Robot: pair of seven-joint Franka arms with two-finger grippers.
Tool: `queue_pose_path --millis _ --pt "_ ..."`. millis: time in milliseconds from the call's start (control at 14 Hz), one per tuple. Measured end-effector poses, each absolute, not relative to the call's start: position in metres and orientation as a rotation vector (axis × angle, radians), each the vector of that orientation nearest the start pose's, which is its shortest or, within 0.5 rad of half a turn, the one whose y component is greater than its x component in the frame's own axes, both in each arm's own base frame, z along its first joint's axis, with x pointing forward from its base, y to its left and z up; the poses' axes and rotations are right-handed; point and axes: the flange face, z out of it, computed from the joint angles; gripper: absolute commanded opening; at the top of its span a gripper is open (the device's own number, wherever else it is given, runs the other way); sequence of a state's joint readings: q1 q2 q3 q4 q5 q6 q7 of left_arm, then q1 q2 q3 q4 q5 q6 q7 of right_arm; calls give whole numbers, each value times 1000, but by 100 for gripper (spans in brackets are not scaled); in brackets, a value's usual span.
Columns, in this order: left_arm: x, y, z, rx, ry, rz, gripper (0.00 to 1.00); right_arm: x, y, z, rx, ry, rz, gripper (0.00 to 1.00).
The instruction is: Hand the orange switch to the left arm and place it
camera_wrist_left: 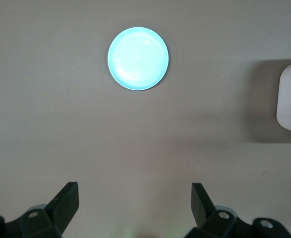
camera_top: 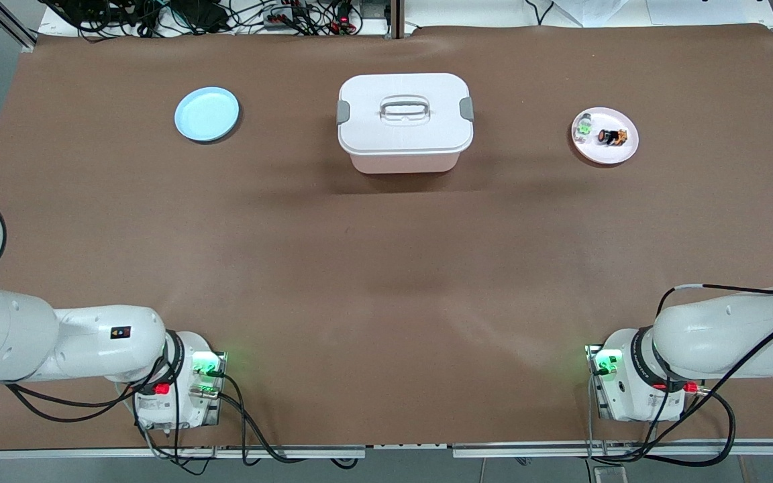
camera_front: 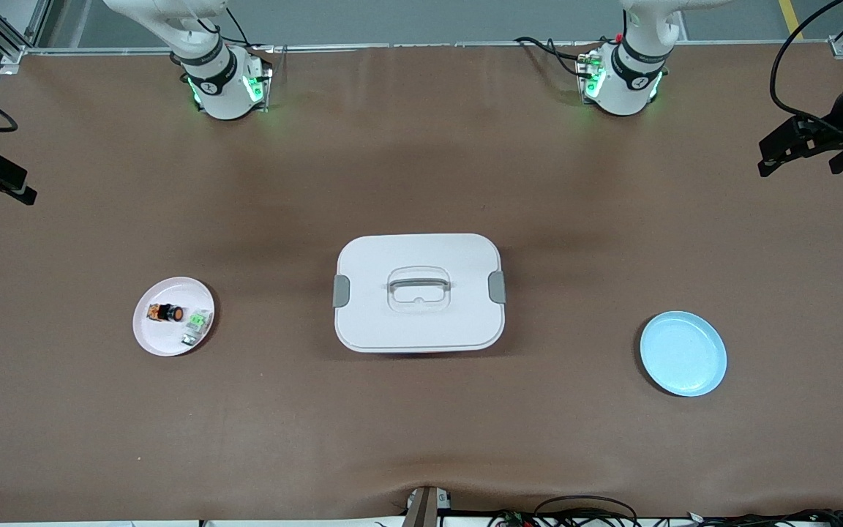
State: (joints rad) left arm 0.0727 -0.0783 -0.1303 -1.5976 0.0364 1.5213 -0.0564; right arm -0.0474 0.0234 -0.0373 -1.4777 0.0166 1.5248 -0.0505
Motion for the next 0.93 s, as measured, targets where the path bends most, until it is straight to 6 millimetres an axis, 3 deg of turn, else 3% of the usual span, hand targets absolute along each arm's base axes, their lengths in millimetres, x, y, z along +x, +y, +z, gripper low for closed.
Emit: queue_pose_path --millis 429,714,929 --pt "524 -28 643 -3094 -4 49 100 579 -48 618 -3129 59 -13 100" --pt "525 -28 641 -3093 -4 61 100 599 -52 578 -3127 67 65 100" --pt "525 -28 639 -3093 -4 66 100 613 -70 535 -3118 111 172 100"
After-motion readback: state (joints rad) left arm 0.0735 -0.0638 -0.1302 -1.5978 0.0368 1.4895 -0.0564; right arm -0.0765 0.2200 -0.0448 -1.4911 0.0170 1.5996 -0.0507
